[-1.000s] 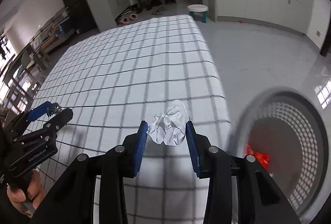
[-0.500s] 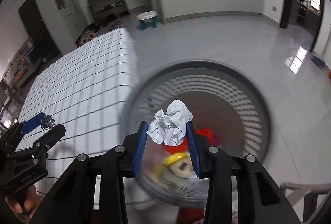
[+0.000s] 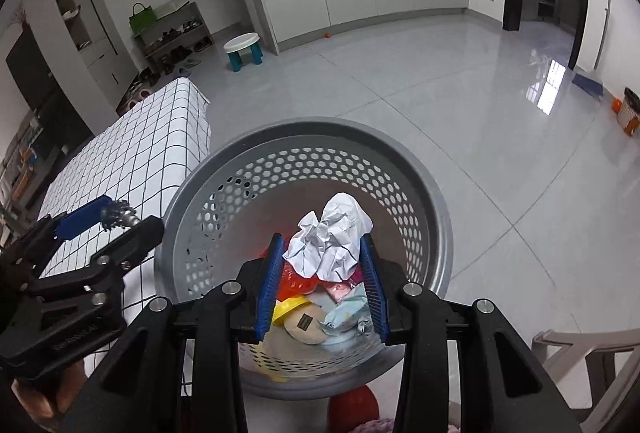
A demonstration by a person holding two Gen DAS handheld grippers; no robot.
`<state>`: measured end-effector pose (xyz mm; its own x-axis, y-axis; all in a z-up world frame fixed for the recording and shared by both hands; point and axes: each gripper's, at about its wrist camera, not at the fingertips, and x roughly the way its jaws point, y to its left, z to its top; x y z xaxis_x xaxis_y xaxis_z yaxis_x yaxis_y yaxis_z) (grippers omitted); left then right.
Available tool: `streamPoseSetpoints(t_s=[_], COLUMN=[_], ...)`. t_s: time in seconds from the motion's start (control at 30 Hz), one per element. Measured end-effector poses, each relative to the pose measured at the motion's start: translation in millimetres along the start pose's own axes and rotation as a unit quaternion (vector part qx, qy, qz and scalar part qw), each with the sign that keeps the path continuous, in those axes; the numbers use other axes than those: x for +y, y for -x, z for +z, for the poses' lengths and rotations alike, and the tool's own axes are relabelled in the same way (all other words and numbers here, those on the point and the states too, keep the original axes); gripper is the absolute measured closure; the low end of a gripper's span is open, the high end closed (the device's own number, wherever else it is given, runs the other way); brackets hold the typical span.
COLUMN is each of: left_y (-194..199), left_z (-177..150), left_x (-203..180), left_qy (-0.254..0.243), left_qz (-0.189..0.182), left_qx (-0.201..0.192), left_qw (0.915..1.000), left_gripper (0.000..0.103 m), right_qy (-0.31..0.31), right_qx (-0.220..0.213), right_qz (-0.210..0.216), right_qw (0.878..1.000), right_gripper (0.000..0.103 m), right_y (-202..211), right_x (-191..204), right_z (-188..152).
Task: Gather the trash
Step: 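Open both tools to drop the keychain and tissue into the basket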
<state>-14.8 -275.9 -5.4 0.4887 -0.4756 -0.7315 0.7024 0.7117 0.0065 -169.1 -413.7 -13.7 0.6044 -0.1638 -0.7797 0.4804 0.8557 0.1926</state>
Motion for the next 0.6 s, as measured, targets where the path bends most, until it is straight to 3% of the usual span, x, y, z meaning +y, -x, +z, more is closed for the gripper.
streamPoseSetpoints(t_s=[0.37, 0.4, 0.5, 0.6], left_y=[-9.5, -10.5, -9.6, -7.0], left_z=[6.3, 8.3, 8.0, 6.8], left_x=[-2.8, -2.5, -0.6, 0.1], left_qy=[0.006, 0.01, 0.014, 0.017], left_qz=[0.005, 0.006, 0.012, 0.019], left_qx=[0.012, 0.012, 0.013, 0.012], left_qw=[0.9999, 0.9999, 0.9997, 0.9996], left_gripper=[0.027, 0.027, 0.025, 0.019], right_qy=[-0.018, -0.017, -0.013, -0.01], right_qx=[0.001, 0.0, -0.015, -0.02], right_qz=[0.01, 0.009, 0.006, 0.004], right_qw=[1.0, 1.0, 1.0, 1.0], right_gripper=[0.065, 0.063, 0.043, 0.039], right_y=[0.6, 1.0, 4.9, 7.6], right_x=[-9.4, -8.2, -5.2, -4.0], right_z=[0.4, 0.9, 1.1, 0.5])
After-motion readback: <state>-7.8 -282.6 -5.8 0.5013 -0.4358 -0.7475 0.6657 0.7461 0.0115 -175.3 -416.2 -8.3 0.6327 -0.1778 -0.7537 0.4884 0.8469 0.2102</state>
